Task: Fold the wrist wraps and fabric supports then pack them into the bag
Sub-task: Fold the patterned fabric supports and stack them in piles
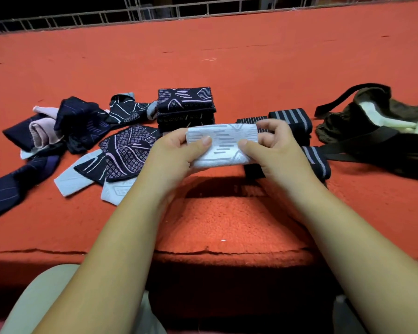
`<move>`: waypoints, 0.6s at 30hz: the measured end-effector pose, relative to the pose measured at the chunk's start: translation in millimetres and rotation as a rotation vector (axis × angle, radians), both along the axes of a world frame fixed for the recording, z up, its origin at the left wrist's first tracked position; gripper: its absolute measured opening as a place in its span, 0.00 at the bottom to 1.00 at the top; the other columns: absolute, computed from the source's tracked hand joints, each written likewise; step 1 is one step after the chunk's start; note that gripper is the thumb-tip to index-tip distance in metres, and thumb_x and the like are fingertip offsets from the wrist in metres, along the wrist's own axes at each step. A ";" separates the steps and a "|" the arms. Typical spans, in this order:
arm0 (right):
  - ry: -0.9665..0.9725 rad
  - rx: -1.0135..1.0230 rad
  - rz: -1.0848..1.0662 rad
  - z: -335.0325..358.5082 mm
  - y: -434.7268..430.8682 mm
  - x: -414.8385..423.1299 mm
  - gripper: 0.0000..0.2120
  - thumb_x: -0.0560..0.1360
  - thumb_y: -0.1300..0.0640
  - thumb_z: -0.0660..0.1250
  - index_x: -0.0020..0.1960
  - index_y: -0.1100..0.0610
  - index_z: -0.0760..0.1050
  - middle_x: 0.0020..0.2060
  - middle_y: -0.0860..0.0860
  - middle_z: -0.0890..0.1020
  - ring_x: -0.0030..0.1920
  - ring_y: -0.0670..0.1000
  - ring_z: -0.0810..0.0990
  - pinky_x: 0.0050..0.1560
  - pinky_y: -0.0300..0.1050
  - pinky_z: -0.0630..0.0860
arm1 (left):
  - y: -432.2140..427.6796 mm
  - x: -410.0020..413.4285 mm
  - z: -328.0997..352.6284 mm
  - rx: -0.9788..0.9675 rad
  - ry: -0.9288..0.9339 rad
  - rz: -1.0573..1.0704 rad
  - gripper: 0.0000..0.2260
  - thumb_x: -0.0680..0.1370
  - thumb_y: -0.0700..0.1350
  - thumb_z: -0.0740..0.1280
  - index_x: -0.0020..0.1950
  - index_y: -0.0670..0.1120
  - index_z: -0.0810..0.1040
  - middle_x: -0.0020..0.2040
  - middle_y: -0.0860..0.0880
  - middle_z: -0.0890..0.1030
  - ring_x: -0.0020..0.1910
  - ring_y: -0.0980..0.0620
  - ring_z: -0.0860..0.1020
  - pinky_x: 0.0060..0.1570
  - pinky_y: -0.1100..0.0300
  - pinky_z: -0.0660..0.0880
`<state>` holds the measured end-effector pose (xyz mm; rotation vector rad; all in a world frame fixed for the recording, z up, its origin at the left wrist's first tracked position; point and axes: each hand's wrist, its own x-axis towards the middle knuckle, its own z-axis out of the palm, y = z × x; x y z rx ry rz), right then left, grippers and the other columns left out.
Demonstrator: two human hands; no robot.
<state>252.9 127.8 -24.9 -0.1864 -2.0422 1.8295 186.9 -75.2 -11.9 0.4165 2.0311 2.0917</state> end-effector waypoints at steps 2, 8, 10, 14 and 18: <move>-0.053 -0.039 0.034 -0.4 2.2 -0.6 0.20 0.77 0.52 0.76 0.66 0.54 0.77 0.50 0.60 0.87 0.48 0.56 0.87 0.62 0.68 0.82 | -0.5 1.4 2.7 0.051 -0.033 -0.008 0.08 0.82 0.41 0.72 0.61 0.44 0.85 0.54 0.43 0.88 0.50 0.48 0.86 0.51 0.52 0.84; -0.031 0.087 -0.036 4.4 -2.1 4.2 0.06 0.81 0.58 0.73 0.55 0.59 0.80 0.38 0.61 0.82 0.33 0.52 0.80 0.38 0.42 0.77 | -3.6 1.2 0.8 -0.231 0.125 0.223 0.15 0.79 0.55 0.77 0.49 0.42 0.85 0.37 0.48 0.82 0.31 0.51 0.78 0.34 0.59 0.77; -0.029 0.126 -0.070 4.0 -6.0 3.9 0.06 0.81 0.56 0.73 0.54 0.56 0.79 0.37 0.58 0.82 0.31 0.50 0.80 0.35 0.39 0.74 | -3.3 1.2 1.1 -0.239 0.139 0.256 0.16 0.78 0.56 0.77 0.47 0.42 0.84 0.35 0.49 0.81 0.29 0.51 0.77 0.34 0.58 0.76; -0.022 0.125 -0.118 3.7 -7.4 3.6 0.06 0.81 0.54 0.73 0.54 0.54 0.79 0.37 0.52 0.85 0.30 0.49 0.81 0.35 0.38 0.75 | -4.4 1.7 8.0 -0.164 0.082 0.257 0.13 0.78 0.49 0.78 0.57 0.43 0.81 0.45 0.48 0.87 0.38 0.53 0.83 0.40 0.55 0.83; -0.012 0.076 -0.178 8.5 -11.6 2.8 0.10 0.80 0.54 0.75 0.57 0.55 0.77 0.43 0.54 0.83 0.31 0.51 0.84 0.36 0.43 0.81 | -12.3 1.3 13.0 -0.079 0.103 0.262 0.15 0.78 0.43 0.78 0.59 0.40 0.76 0.43 0.48 0.84 0.40 0.49 0.82 0.42 0.49 0.82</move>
